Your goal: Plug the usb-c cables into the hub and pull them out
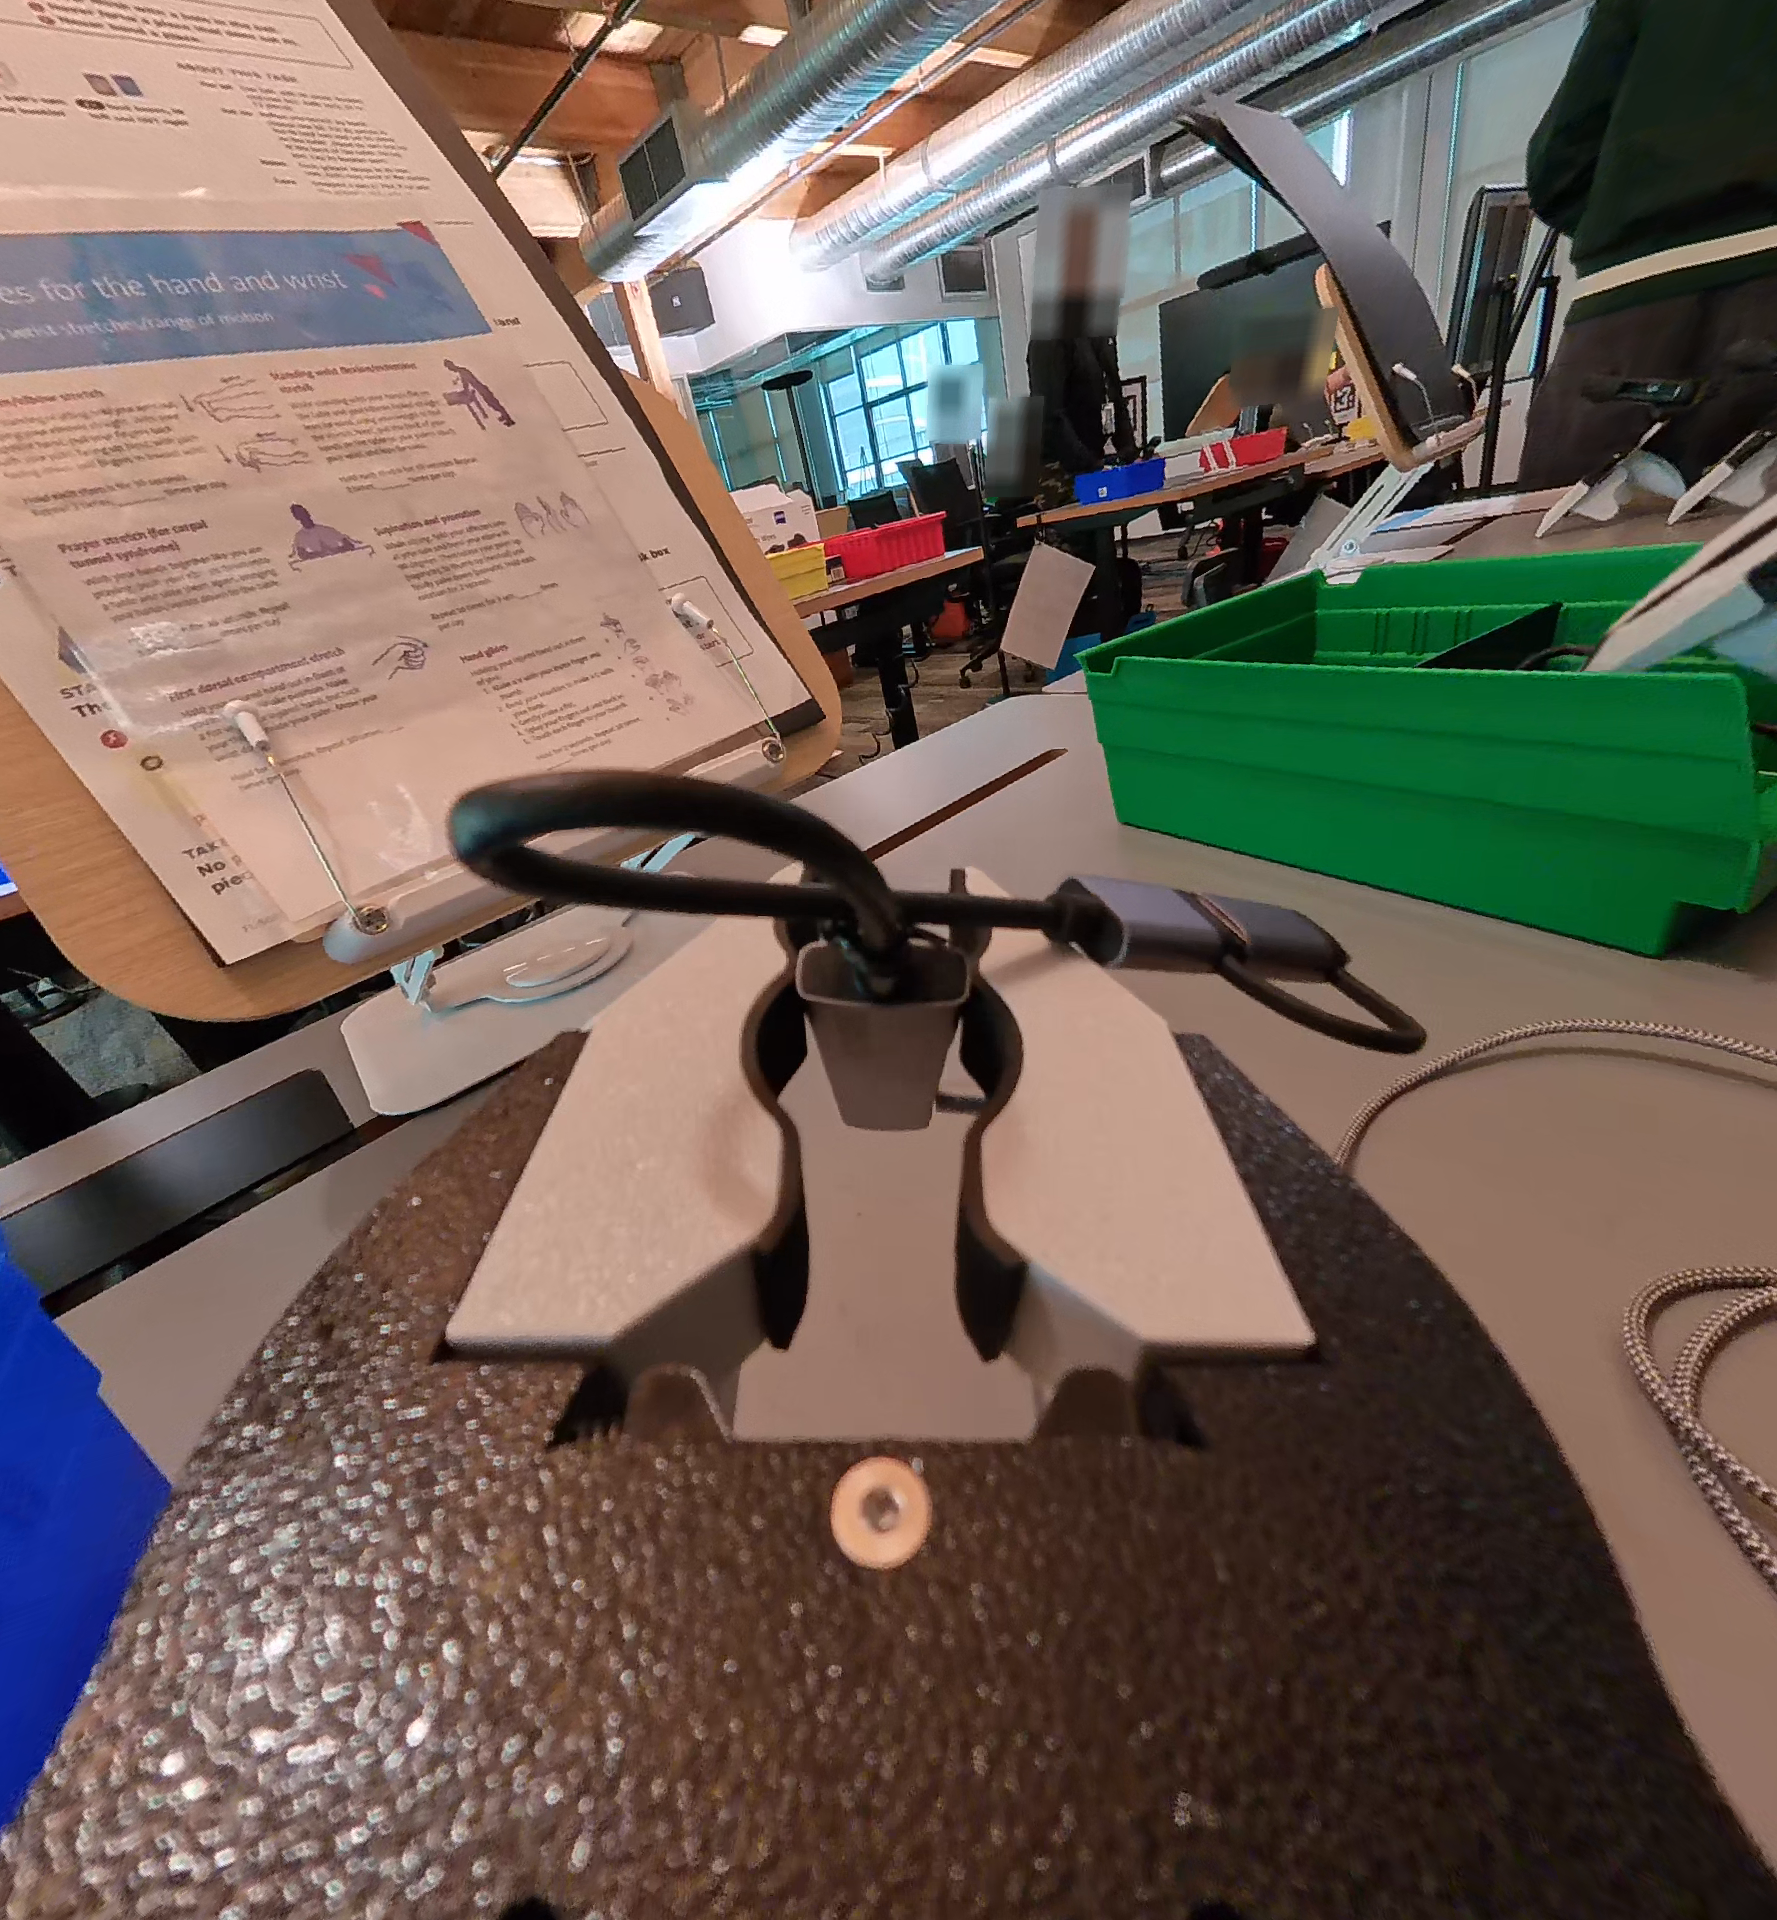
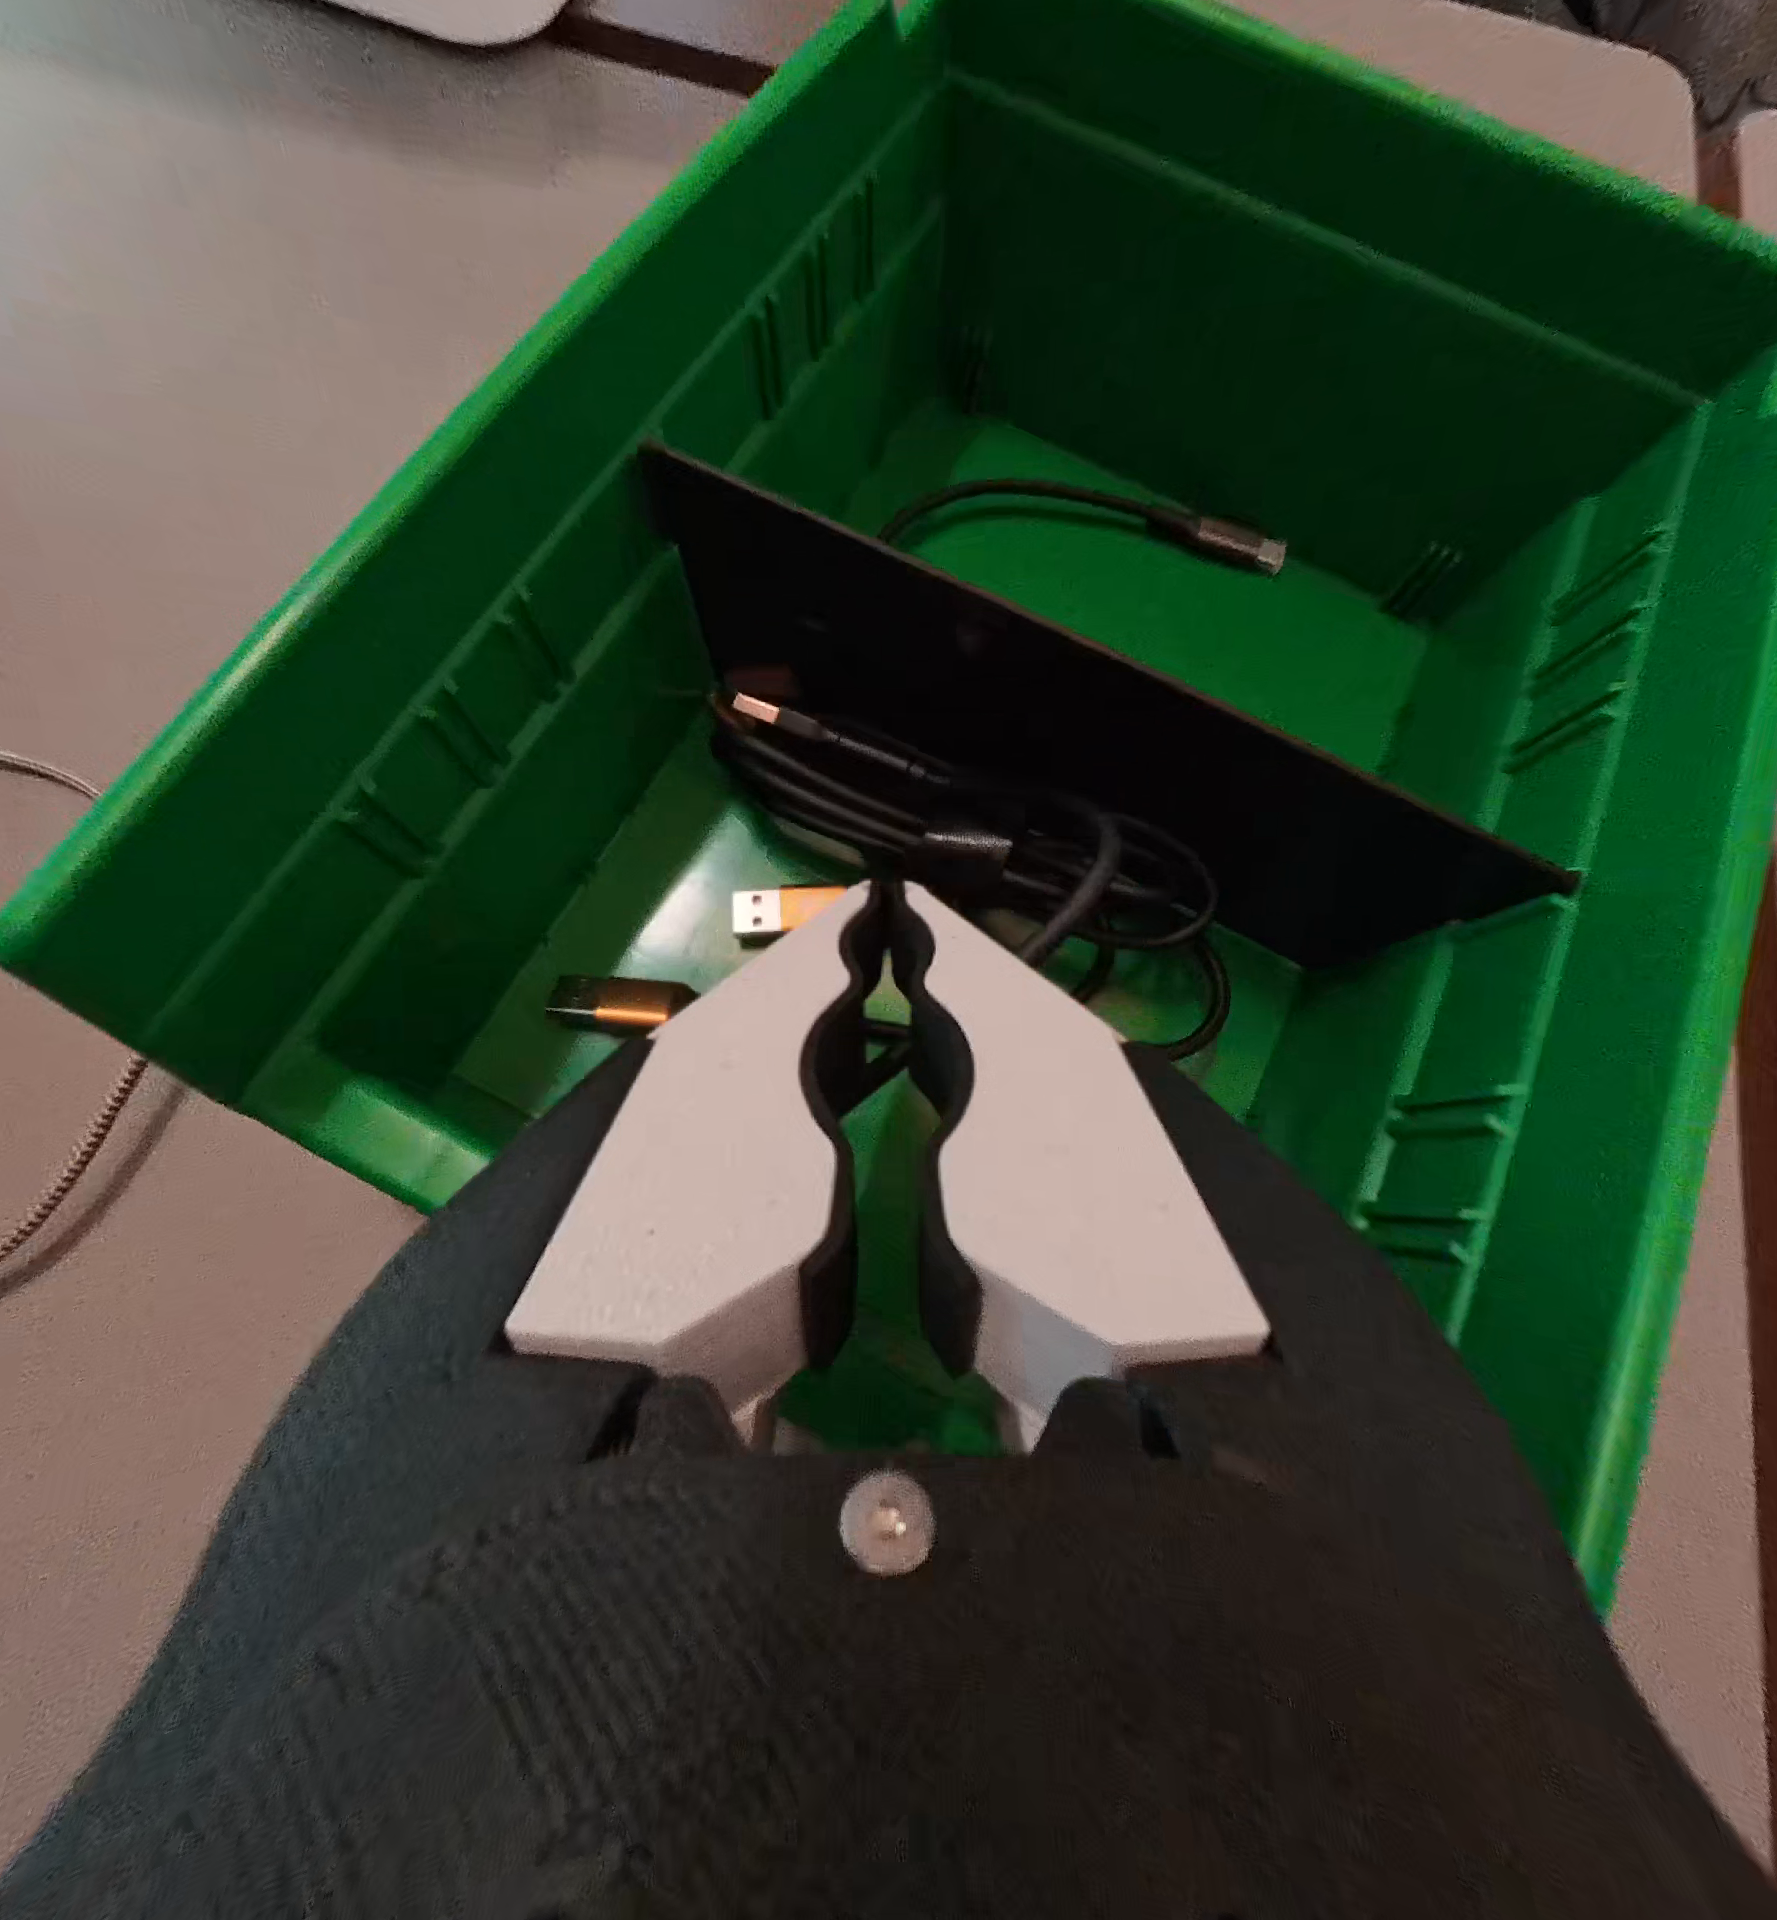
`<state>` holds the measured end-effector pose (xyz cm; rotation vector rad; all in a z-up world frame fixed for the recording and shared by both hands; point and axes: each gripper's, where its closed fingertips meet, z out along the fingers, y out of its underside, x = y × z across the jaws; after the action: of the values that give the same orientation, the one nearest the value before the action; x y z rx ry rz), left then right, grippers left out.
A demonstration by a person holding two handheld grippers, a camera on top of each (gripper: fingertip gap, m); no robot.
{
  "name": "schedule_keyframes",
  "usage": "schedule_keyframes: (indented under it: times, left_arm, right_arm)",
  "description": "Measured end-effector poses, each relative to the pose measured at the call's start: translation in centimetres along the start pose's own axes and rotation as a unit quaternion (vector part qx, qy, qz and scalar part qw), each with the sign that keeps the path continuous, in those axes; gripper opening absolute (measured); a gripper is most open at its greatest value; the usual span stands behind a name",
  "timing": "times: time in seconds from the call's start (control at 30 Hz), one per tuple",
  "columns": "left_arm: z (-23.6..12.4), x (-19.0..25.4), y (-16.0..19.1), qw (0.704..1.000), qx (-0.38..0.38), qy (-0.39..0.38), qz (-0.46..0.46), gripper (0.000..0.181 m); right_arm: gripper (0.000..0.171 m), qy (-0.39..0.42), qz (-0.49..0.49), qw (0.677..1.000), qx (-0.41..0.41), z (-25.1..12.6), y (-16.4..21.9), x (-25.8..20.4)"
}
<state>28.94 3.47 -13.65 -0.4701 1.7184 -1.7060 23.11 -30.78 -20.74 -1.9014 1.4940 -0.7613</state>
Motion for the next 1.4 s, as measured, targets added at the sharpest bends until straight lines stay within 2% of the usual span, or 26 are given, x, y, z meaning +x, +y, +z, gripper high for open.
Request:
schedule_keyframes:
  times: [0.13,0.2,0.27,0.33,0.37,0.4,0.43,0.47,0.5,0.6,0.73,0.77,0.83,0.9,0.97,1.07,1.1,1.17,1.27,1.3,1.4]
  left_arm:
    - [0.0,0.0,0.0,1.0,-0.001,0.0,0.001,0.022]
    - [0.0,0.0,0.1,1.0,-0.001,0.001,-0.001,0.022]
    - [0.1,0.1,0.2,1.0,-0.003,0.003,-0.001,0.022]
    - [0.1,0.2,0.2,1.0,-0.003,0.004,0.001,0.022]
    - [0.1,0.2,0.2,1.0,-0.004,0.004,0.001,0.022]
    - [0.1,0.2,0.2,1.0,-0.004,0.005,0.001,0.022]
    - [0.1,0.3,0.2,1.0,-0.004,0.006,0.002,0.022]
    - [0.1,0.3,0.2,1.0,-0.004,0.006,0.003,0.022]
    - [0.1,0.3,0.2,1.0,-0.005,0.006,0.003,0.022]
    - [0.1,0.2,0.2,1.0,-0.005,0.005,0.001,0.022]
    - [0.2,0.3,0.3,1.0,-0.006,0.006,0.001,0.022]
    - [0.2,0.3,0.3,1.0,-0.006,0.007,0.002,0.022]
    - [0.2,0.3,0.3,1.0,-0.006,0.007,0.002,0.022]
    - [0.1,0.3,0.3,1.0,-0.006,0.006,0.001,0.022]
    - [0.1,0.2,0.4,1.0,-0.007,0.006,-0.001,0.022]
    - [0.2,0.2,0.5,1.0,-0.008,0.006,-0.003,0.022]
    - [0.2,0.2,0.4,1.0,-0.008,0.006,-0.003,0.022]
    - [0.1,0.2,0.4,1.0,-0.007,0.007,-0.002,0.022]
    - [0.2,0.3,0.4,1.0,-0.008,0.007,-0.001,0.022]
    - [0.2,0.4,0.4,1.0,-0.007,0.009,-0.001,0.022]
    - [0.2,1.1,0.0,0.999,0.007,0.03,-0.01,0.022]
  right_arm:
    - [0.011,0.125,-0.057,0.99,-0.011,-1.7,0.0,2.2]
    - [0.019,0.138,-0.027,0.99,-0.006,-2.9,-0.4,2.8]
    - [0.031,0.12,0.01,0.992,-0.024,-3.3,0.0,2.9]
    - [0.035,0.113,0.022,0.993,-0.027,-3.4,0.2,2.9]
    - [0.035,0.085,0.034,0.995,-0.028,-2.9,0.3,2.1]
    - [0.034,0.05,0.049,0.997,-0.037,-2.3,0.8,1.1]
    - [0.025,0.024,0.057,0.996,-0.059,-1.7,1.7,0.4]
    - [0.016,0.019,0.051,0.996,-0.077,-1.2,2.4,0.3]
    - [0.014,0.025,0.044,0.996,-0.074,-0.9,2.6,0.5]
    - [0.008,0.0,0.076,0.997,-0.007,-0.9,0.5,0.0]
    - [0.003,-0.091,0.162,0.978,0.093,-1.1,-2.7,-1.4]
    - [0.003,-0.103,0.152,0.978,0.103,-0.9,-3.1,-1.8]
    - [0.004,-0.096,0.059,0.988,0.106,-0.4,-3.1,-2.3]
    - [0.004,-0.039,-0.068,0.995,0.069,-0.1,-1.8,-1.5]
    - [0.006,-0.005,-0.17,0.985,0.005,-0.3,0.1,-0.5]
    - [0.012,0.03,-0.205,0.974,-0.087,-1.4,2.8,1.6]
    - [0.023,0.048,-0.194,0.975,-0.092,-1.8,2.9,2.3]
    - [0.044,0.062,-0.167,0.982,-0.066,-2.8,2.2,2.7]
    - [0.064,0.08,-0.116,0.99,0.015,-5.0,-0.4,1.9]
    - [0.066,0.065,-0.1,0.991,0.054,-5.6,-1.7,0.5]
    - [0.065,-0.058,-0.077,0.981,0.17,-6.7,-5.6,-7.3]
